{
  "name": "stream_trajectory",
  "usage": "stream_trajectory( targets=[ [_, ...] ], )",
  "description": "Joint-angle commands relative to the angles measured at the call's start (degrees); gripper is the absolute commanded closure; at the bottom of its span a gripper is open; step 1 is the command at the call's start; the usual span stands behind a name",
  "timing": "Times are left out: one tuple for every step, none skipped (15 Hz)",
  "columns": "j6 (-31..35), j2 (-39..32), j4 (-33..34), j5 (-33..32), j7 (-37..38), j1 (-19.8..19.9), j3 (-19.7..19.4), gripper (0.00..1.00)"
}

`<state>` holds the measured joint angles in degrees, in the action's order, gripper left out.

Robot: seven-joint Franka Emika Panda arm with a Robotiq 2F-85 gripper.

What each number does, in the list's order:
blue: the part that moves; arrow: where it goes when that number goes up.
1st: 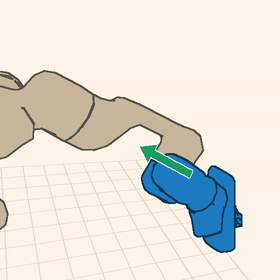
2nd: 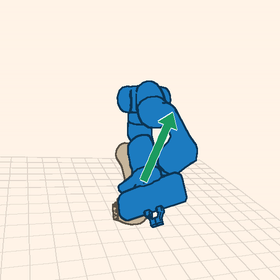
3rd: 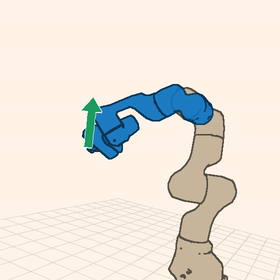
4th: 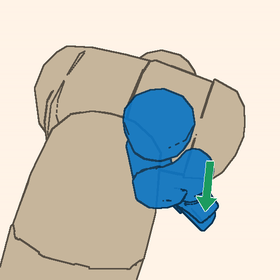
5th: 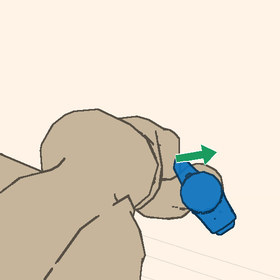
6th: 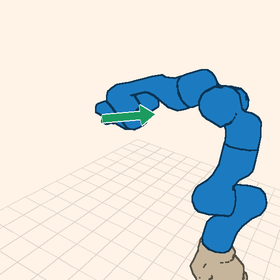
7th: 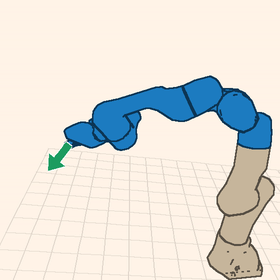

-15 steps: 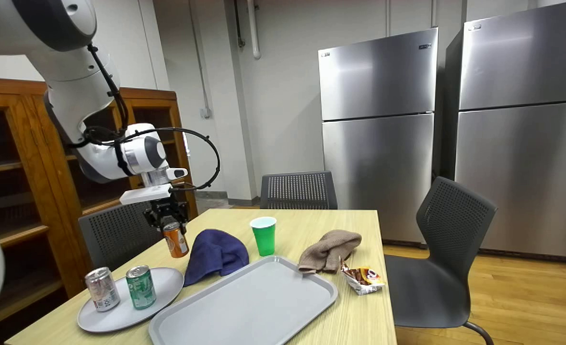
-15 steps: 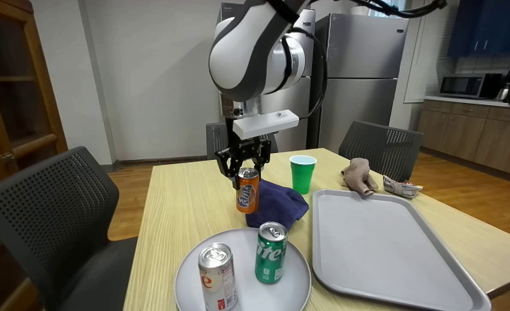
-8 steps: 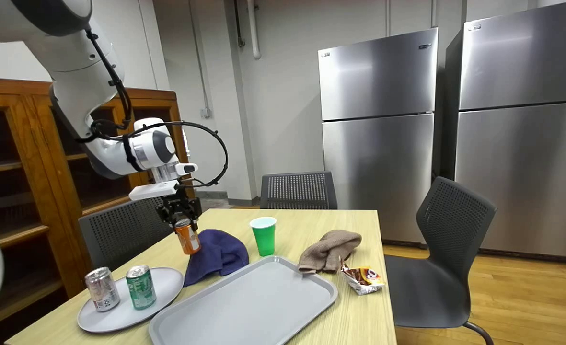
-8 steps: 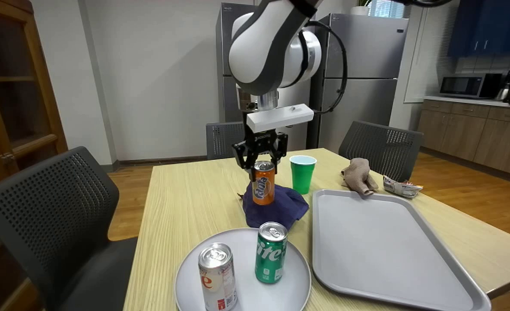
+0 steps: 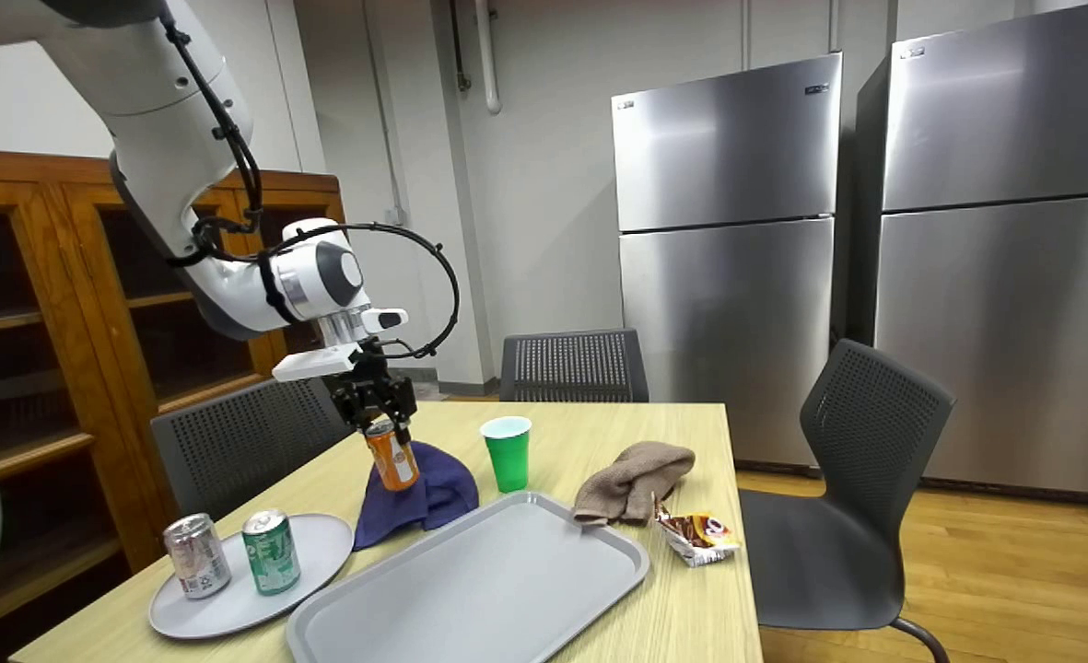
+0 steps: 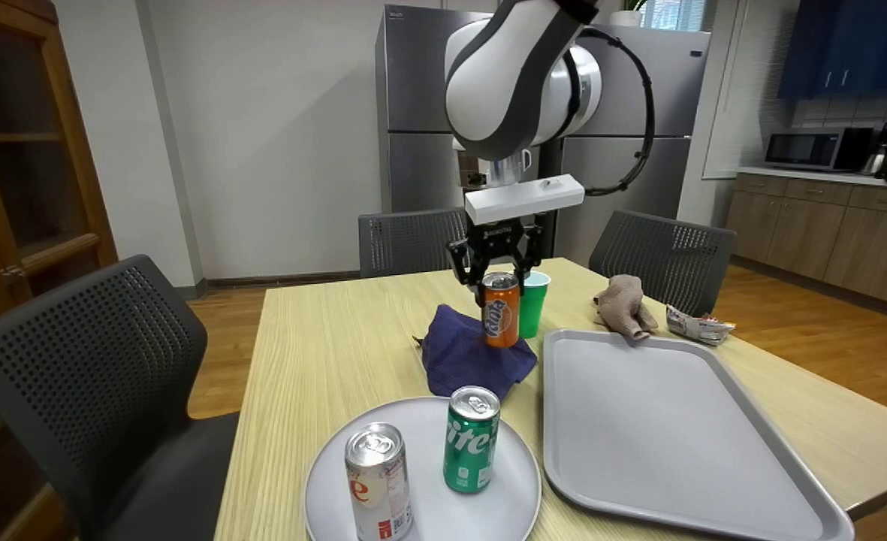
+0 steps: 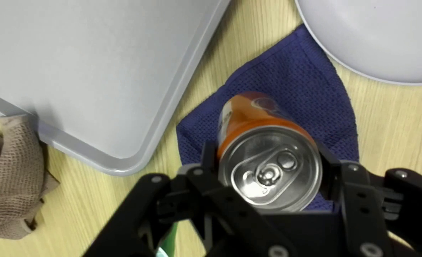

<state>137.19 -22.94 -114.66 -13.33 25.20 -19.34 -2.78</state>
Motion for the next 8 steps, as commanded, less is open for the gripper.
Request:
stream_trajectory(
  targets=[
    [0.2,4.2,-4.4,-1.8,4.2,1.4,-0.5,0.61],
    [0.2,4.5,-4.9,-1.8,4.7,1.7,-0.6,0.61],
    [0.2,4.8,-5.5,-1.9,5.0,2.1,-0.9,0.61],
    [0.2,5.0,-6.0,-1.9,5.3,2.5,-1.2,0.61],
    [0.5,5.2,-6.6,-1.9,5.4,3.1,-1.4,0.61],
    [0.5,5.2,-7.0,-1.9,5.5,3.5,-1.7,0.61],
    [0.8,5.2,-7.5,-1.7,5.4,4.2,-1.9,0.61],
    [0.8,5.1,-7.8,-1.4,5.1,4.9,-2.1,0.61]
  ],
)
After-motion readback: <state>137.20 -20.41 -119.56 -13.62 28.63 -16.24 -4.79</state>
